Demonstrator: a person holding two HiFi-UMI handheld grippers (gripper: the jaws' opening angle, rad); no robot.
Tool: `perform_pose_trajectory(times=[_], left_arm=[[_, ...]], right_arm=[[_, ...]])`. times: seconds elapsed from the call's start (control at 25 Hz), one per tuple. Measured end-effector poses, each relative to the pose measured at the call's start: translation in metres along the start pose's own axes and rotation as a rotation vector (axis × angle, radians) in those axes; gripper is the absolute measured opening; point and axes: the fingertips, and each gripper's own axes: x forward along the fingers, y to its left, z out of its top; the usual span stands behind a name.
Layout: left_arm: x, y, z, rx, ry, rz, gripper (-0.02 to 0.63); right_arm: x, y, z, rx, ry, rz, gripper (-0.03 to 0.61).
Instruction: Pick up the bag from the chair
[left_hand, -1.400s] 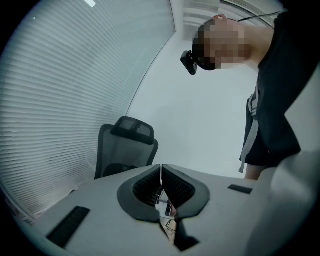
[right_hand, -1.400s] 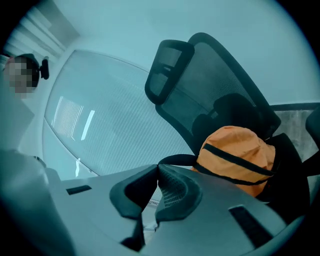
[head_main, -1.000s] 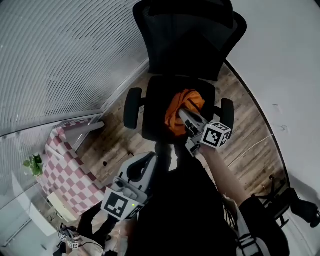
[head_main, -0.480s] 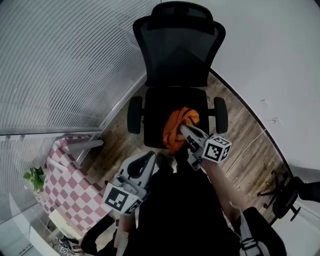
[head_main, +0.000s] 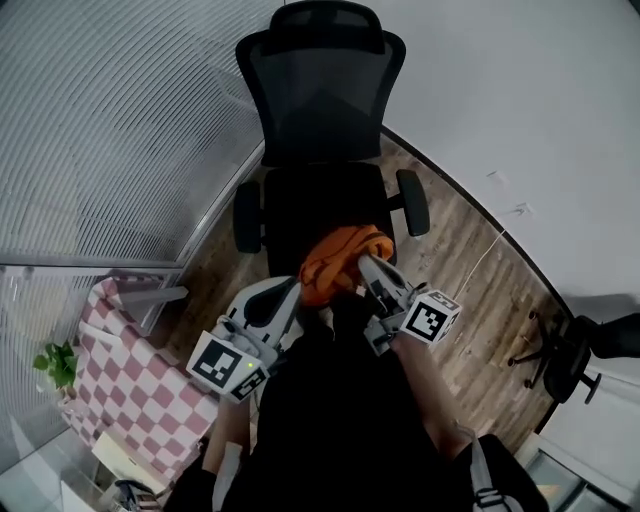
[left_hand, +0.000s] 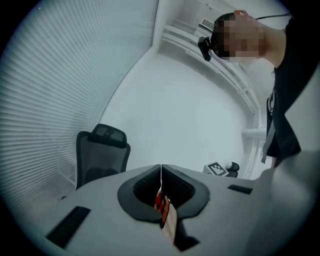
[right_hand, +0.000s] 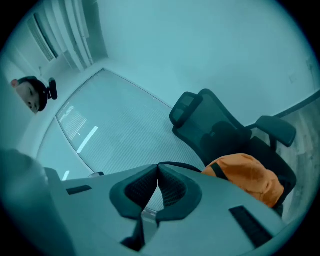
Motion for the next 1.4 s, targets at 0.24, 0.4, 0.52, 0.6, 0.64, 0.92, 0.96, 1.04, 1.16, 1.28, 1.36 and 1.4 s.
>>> perform_pose_trajectory(times=[0.24,0.4,0.52,0.6,0.64,0.92,0.96,1.04,1.16,1.28,1.36,1.4], left_arm=[[-0.003,-0.028,-0.008,0.053,0.043,-0.031,0.034],[-0.013,-0.04,-0.022,0.033,0.055,0.008,0.034],[-0.017,-0.051,-0.036,-0.031,0.04,0.041,0.034],[-0.015,-0.064,-0.04,-0.043,0.028,0.054,0.034],[-0.014,-0.073,-0.042,-0.038,0.026,0.055,0.034],[-0.018,-0.152,-0.072,-0.026,0.027,0.086,0.034],[-0.018,-0.164,-0.076,-0.027,0.023,0.094,0.034],[-0.021,-0.188,-0.083,-0.026,0.012,0.103,0.034],[-0.028,-0.23,-0.101,-0.028,0.018,0.108,0.034],[-0.035,-0.259,-0.121,-0.038,0.044,0.114,0.034],[-0.039,-0.276,-0.133,-0.046,0.05,0.111,0.034],[-0.04,-0.284,-0.137,-0.047,0.054,0.11,0.034]], right_arm=[[-0.04,0.002,-0.011,0.062,-0.044,-0.024,0.023],[-0.074,-0.001,-0.024,0.101,-0.044,-0.04,0.023],[-0.104,0.003,-0.022,0.094,-0.062,-0.031,0.023],[-0.122,0.009,-0.019,0.093,-0.076,-0.006,0.023],[-0.131,0.012,-0.018,0.088,-0.079,0.006,0.023],[-0.202,0.035,-0.013,0.09,-0.103,0.1,0.023],[-0.212,0.038,-0.01,0.088,-0.107,0.118,0.023],[-0.232,0.045,-0.004,0.082,-0.114,0.148,0.023],[-0.266,0.055,0.001,0.073,-0.122,0.181,0.023],[-0.291,0.059,0.001,0.057,-0.138,0.196,0.023],[-0.308,0.058,-0.002,0.058,-0.142,0.201,0.023],[-0.316,0.057,-0.002,0.057,-0.145,0.203,0.023]])
